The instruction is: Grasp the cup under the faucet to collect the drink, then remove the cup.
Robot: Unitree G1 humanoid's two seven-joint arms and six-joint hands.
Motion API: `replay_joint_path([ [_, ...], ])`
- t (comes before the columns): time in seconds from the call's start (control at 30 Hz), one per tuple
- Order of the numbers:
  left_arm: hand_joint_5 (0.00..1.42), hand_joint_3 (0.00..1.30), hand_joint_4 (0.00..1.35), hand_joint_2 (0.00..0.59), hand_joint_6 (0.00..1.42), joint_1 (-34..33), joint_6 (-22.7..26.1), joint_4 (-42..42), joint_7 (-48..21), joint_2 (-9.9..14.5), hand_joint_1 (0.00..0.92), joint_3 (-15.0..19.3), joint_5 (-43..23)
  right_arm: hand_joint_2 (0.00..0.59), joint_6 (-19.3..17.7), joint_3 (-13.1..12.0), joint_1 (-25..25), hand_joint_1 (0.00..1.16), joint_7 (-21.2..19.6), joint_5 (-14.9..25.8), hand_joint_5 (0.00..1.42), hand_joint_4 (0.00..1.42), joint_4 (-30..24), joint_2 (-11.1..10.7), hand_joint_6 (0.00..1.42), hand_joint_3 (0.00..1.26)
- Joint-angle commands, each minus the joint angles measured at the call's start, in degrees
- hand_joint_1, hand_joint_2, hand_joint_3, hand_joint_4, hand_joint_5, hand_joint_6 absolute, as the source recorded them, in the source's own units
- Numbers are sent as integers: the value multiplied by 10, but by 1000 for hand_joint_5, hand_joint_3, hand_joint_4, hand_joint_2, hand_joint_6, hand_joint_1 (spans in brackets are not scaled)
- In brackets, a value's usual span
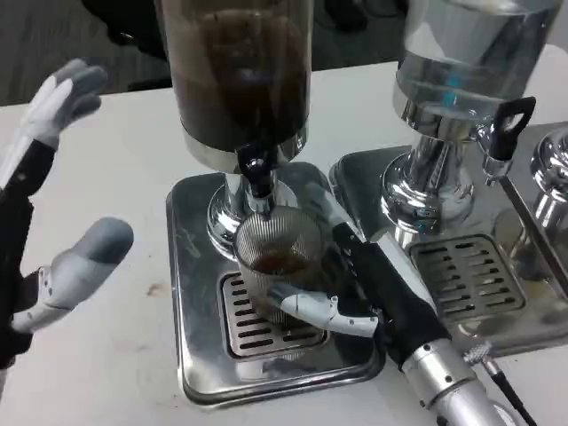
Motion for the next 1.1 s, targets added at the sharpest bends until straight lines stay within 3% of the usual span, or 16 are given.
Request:
replay_joint_path([
  [0.03, 143, 115, 0, 164, 35, 25, -7, 32, 43, -2, 0, 11, 53, 188, -5, 0, -4, 760, 3, 2, 0, 0, -2, -4, 0, 0],
  [0.2, 139, 77, 0, 180, 23, 51, -26, 56, 115, -6, 0, 26, 120, 188, -3, 2, 6, 759, 14, 10, 0, 0, -11, -5, 0, 0],
  [0.43, 129, 65, 0, 178, 16, 62, -13, 145, 181, 15, 0, -6, 181, 187, 0, 0, 15, 756, 24, 14, 0, 0, -17, -8, 0, 0],
  [0.73, 120, 59, 0, 180, 8, 61, -5, 210, 222, 46, 0, -49, 196, 189, 7, 5, 26, 759, 42, 22, 0, 0, -31, -10, 0, 0],
  [1.1, 116, 38, 0, 185, 0, 63, -13, 258, 247, 62, 0, -94, 185, 184, 0, 3, 13, 768, 17, 22, 0, 0, 4, 16, 0, 0],
])
